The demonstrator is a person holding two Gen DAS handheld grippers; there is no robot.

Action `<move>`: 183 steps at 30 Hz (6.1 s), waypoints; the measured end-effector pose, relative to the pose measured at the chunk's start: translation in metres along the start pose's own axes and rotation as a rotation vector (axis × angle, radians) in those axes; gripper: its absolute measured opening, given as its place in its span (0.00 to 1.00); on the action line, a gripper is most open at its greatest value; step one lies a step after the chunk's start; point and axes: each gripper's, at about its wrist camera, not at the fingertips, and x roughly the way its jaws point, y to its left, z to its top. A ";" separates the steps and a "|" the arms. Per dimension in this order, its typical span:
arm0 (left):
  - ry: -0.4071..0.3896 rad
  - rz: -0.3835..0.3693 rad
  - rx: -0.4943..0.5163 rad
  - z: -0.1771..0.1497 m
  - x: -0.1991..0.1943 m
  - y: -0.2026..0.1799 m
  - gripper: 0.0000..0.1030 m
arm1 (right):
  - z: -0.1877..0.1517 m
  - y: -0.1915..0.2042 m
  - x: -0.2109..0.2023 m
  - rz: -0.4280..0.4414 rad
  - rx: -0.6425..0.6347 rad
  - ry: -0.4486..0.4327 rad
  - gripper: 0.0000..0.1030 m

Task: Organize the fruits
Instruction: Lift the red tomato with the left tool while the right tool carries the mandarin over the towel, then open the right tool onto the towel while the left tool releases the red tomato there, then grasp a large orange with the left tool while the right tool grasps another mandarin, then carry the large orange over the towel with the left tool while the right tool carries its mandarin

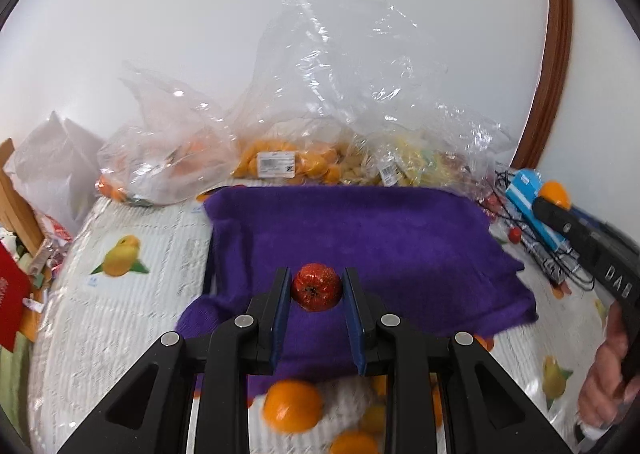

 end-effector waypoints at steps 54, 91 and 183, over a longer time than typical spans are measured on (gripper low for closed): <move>-0.012 -0.038 -0.123 -0.023 0.038 0.029 0.54 | -0.039 -0.002 0.048 0.109 0.030 0.090 0.60; 0.063 -0.162 -0.119 -0.088 0.002 0.053 0.57 | -0.103 0.020 0.038 0.168 0.015 0.234 0.39; -0.034 -0.210 -0.185 -0.029 0.050 0.006 0.39 | -0.043 -0.039 0.051 0.142 0.129 0.068 0.39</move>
